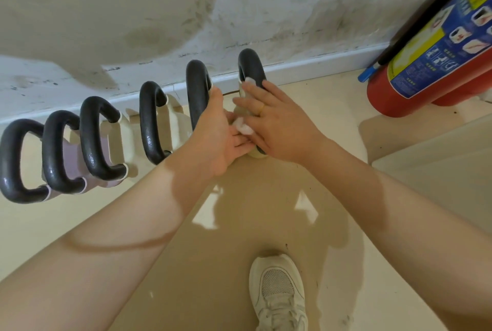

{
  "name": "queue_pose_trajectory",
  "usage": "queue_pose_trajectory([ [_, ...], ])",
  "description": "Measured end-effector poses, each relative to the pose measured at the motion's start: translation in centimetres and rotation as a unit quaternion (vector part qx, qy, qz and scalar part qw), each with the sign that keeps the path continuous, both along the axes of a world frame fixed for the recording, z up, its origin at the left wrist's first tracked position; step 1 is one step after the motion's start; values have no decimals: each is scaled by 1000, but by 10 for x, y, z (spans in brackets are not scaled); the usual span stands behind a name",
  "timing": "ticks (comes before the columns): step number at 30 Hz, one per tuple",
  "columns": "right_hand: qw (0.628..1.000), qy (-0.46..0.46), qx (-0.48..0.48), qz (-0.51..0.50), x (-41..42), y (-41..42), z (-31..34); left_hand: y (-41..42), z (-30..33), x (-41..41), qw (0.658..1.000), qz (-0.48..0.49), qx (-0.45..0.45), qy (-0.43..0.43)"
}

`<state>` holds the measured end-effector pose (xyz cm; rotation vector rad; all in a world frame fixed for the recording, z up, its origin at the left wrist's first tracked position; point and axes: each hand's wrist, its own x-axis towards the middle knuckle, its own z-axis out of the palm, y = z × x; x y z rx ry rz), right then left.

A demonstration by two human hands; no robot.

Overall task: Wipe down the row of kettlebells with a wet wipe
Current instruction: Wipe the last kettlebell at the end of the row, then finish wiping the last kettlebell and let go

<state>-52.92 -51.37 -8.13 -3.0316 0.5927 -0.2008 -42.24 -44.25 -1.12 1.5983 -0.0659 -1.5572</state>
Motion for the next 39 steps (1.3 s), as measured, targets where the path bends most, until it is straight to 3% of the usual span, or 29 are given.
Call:
queue_pose_trajectory([
  [2, 998, 38, -46, 32, -11, 11, -1, 8, 2, -1, 1000, -23, 2, -20],
  [5, 991, 71, -77, 83, -26, 29, -2, 20, -3, -9, 990, -76, 11, -120],
  [7, 993, 75, 1, 90, -30, 43, 9, 30, -4, -12, 983, -85, -4, -165],
  [9, 990, 11, 137, 17, -25, 51, 30, 34, -1, -11, 982, -86, -41, -165],
  [10, 976, -34, 212, -41, -23, 53, 42, 35, 2, -12, 982, -94, -57, -157],
  [12, 895, -151, 386, -164, -20, 60, 64, 33, 11, -14, 983, -107, -80, -129],
  [13, 862, -206, 413, -209, -20, 63, 71, 30, 14, -15, 984, -111, -88, -108],
  [18, 749, -392, 404, -349, -43, 67, 86, 23, 20, -30, 975, -178, -104, -87],
  [22, 688, -440, 443, -370, -68, 66, 99, 19, 23, -57, 969, -194, -154, -4],
  [24, 704, -424, 399, -406, -79, 66, 105, 11, 29, -68, 972, -173, -161, 11],
  [27, 785, -352, 223, -458, -98, 66, 119, -5, 47, -82, 969, -181, -169, 5],
  [30, 826, -273, 66, -488, -116, 66, 143, -19, 69, -97, 960, -206, -189, -18],
  [32, 848, -228, 43, -477, -129, 69, 157, -26, 84, -110, 954, -196, -221, -50],
  [36, 827, -309, 84, -462, -158, 74, 192, -34, 118, -145, 918, -199, -317, -132],
  [39, 792, -355, 39, -495, -184, 77, 216, -30, 146, -174, 886, -247, -376, -110],
])
